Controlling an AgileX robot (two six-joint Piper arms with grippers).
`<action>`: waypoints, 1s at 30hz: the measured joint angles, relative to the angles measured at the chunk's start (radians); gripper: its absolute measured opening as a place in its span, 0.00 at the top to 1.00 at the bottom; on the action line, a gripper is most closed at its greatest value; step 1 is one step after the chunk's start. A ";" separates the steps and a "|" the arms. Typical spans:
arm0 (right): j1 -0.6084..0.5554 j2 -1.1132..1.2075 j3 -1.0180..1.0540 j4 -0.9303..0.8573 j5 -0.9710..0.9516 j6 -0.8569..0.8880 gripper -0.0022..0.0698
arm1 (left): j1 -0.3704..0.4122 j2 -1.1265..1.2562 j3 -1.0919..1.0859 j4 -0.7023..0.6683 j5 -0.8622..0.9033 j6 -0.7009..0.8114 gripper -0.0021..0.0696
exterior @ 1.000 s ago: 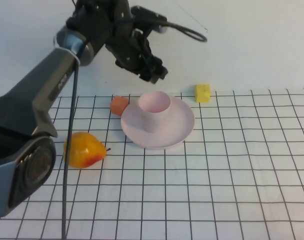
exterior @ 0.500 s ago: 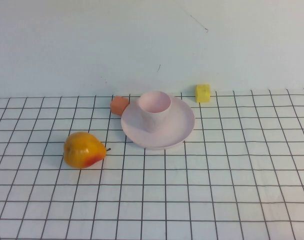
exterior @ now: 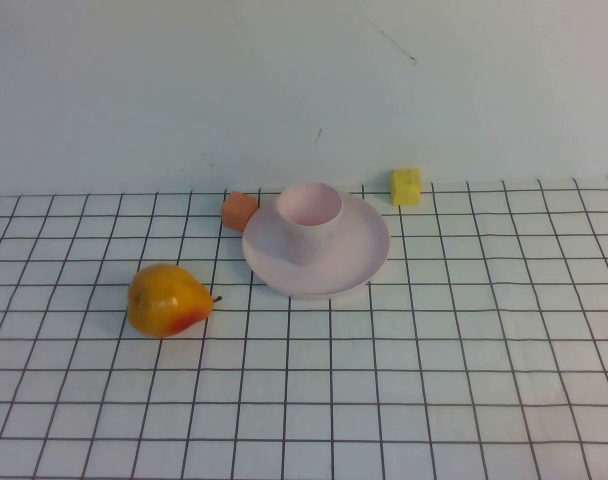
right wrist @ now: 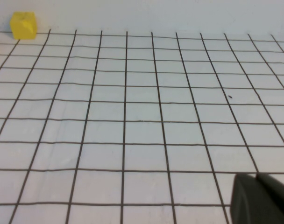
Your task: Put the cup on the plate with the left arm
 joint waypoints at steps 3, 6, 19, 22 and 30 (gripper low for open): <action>0.000 0.000 0.000 0.000 0.000 0.000 0.97 | 0.000 -0.112 0.186 0.004 -0.075 -0.033 0.97; 0.000 0.000 0.000 0.000 0.000 0.000 0.97 | 0.000 -0.231 0.397 0.008 -0.193 -0.075 0.97; 0.000 0.000 0.000 0.000 0.000 0.000 0.97 | 0.000 -0.534 1.012 -0.007 -0.348 -0.212 0.97; 0.000 0.000 0.000 0.000 0.000 0.000 0.97 | 0.000 -0.529 1.074 -0.016 -0.348 -0.216 0.97; 0.000 0.000 0.000 0.000 0.000 0.000 0.97 | 0.000 -0.509 1.153 -0.067 -0.340 -0.218 0.97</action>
